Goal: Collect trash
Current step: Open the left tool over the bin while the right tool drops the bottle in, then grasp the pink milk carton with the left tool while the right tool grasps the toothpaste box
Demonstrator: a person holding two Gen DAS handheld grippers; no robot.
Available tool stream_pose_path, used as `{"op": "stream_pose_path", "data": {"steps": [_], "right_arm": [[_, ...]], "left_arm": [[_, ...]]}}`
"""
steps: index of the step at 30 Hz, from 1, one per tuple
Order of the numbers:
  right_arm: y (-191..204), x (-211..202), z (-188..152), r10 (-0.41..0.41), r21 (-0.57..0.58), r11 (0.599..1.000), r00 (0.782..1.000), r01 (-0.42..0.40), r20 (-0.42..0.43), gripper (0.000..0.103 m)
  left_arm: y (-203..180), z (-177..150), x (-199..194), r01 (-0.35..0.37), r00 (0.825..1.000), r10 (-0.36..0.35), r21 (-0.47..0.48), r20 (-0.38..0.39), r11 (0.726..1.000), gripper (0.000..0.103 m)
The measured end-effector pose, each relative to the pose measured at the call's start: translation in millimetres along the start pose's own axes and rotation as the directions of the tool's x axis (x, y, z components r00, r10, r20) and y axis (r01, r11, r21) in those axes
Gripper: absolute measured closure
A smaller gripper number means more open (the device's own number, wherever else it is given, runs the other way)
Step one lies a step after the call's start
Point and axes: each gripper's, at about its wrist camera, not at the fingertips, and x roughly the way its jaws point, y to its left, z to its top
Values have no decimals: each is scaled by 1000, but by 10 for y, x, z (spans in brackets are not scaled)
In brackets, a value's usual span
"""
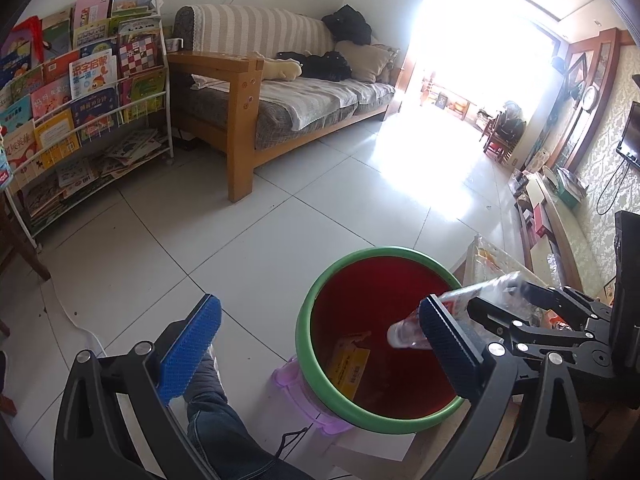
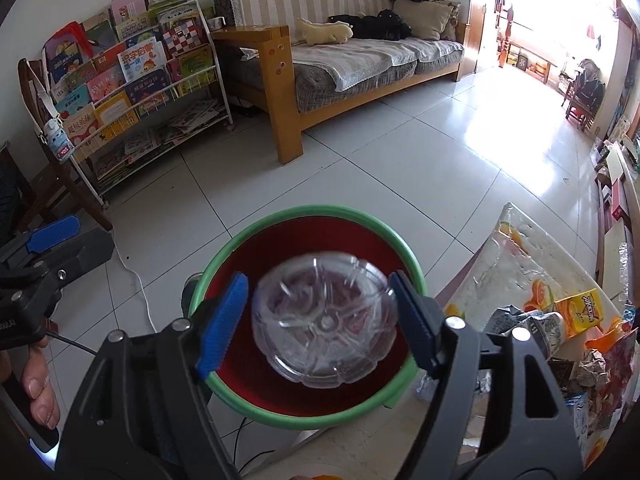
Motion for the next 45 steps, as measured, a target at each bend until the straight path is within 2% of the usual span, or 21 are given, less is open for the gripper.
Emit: {"op": "stream_pose_path", "data": {"steps": [1, 5, 14, 22, 29, 34, 41, 45], "right_arm": [[4, -20, -5, -4, -1, 1000, 1000, 4, 8, 14], [-9, -101, -22, -27, -7, 1000, 1000, 27, 15, 7], [-221, -512, -174, -86, 34, 996, 995, 85, 42, 5], [-828, -1241, -731, -198, 143, 972, 978, 188, 66, 5], [-1569, -1850, -1391, -324, 278, 912, 945, 303, 33, 5], [-1937, -2163, -1812, -375, 349, 869, 927, 350, 3, 5], [-2302, -2356, -2200, -399, 422, 827, 917, 371, -24, 5], [-2415, -2290, -2269, -383, 438, 823, 923, 362, -43, 5]], "left_arm": [[13, 1, -3, -1, 1000, 1, -4, 1, 1000, 8], [8, 1, -22, -1, 1000, 1, -1, 2, 1000, 8], [-306, -40, -181, 54, 998, -54, 39, -11, 998, 8], [-1013, -263, -372, 172, 984, -165, 142, -61, 975, 8], [-1807, -621, -442, 289, 955, -260, 259, -140, 922, 8], [-2366, -863, -401, 351, 934, -295, 350, -203, 869, 8], [-2973, -1124, -228, 400, 911, -278, 490, -305, 775, 8], [-3175, -1240, -100, 410, 904, -239, 562, -354, 719, 8]]}}
